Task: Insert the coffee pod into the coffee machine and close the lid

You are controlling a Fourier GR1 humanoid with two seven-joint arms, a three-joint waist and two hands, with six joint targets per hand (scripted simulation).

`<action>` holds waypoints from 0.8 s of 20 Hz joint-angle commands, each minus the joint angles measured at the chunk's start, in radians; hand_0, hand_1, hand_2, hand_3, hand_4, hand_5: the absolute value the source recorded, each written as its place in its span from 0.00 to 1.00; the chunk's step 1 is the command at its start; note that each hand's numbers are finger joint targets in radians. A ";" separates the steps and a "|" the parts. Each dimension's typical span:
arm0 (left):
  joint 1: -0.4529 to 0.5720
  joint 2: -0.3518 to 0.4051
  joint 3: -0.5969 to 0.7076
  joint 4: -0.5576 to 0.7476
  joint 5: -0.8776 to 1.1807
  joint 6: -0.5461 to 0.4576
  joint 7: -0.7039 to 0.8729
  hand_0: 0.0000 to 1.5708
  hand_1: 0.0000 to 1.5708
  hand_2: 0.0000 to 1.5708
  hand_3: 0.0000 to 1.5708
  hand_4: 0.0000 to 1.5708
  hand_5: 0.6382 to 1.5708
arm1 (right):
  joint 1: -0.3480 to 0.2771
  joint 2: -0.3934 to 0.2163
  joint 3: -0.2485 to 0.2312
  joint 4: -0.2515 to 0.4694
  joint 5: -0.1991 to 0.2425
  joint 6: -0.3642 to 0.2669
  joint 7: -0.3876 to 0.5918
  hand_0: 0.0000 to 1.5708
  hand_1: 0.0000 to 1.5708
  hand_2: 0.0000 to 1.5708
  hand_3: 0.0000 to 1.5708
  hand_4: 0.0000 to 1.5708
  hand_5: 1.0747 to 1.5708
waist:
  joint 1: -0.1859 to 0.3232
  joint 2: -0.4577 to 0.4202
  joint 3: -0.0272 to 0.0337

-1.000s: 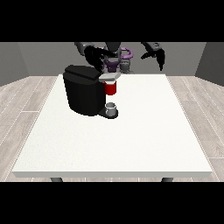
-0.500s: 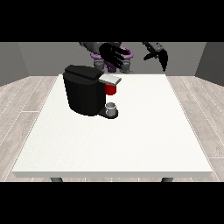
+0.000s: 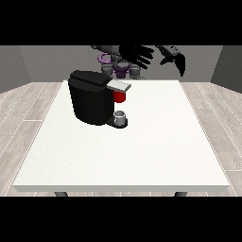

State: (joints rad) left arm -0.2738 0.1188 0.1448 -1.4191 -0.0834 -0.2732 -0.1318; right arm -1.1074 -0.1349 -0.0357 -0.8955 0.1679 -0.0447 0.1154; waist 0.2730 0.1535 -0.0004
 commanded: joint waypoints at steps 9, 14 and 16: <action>-0.017 -0.004 -0.024 -0.020 0.019 -0.020 0.001 0.00 0.00 0.00 0.00 0.27 1.00 | -0.169 -0.013 -0.009 0.090 0.066 -0.039 0.004 0.00 0.00 0.00 0.00 0.00 1.00 | 0.085 0.056 0.0001; -0.053 0.026 0.001 -0.022 0.061 -0.056 -0.009 0.00 0.00 0.00 0.00 0.00 1.00 | -0.217 -0.018 -0.005 0.132 0.087 -0.036 0.009 0.00 0.00 0.00 0.00 0.00 1.00 | 0.119 0.092 -0.0001; -0.085 -0.001 -0.047 -0.065 0.032 -0.035 0.043 0.00 0.00 0.00 0.00 0.13 1.00 | -0.250 -0.043 -0.038 0.161 0.078 -0.044 -0.022 0.00 0.00 0.00 0.00 0.00 1.00 | 0.145 0.136 0.0003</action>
State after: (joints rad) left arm -0.3399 0.1297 0.1311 -1.4419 -0.0416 -0.3110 -0.1327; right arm -1.3253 -0.1629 -0.0527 -0.7759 0.2401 -0.0749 0.1141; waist 0.3801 0.2613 -0.0006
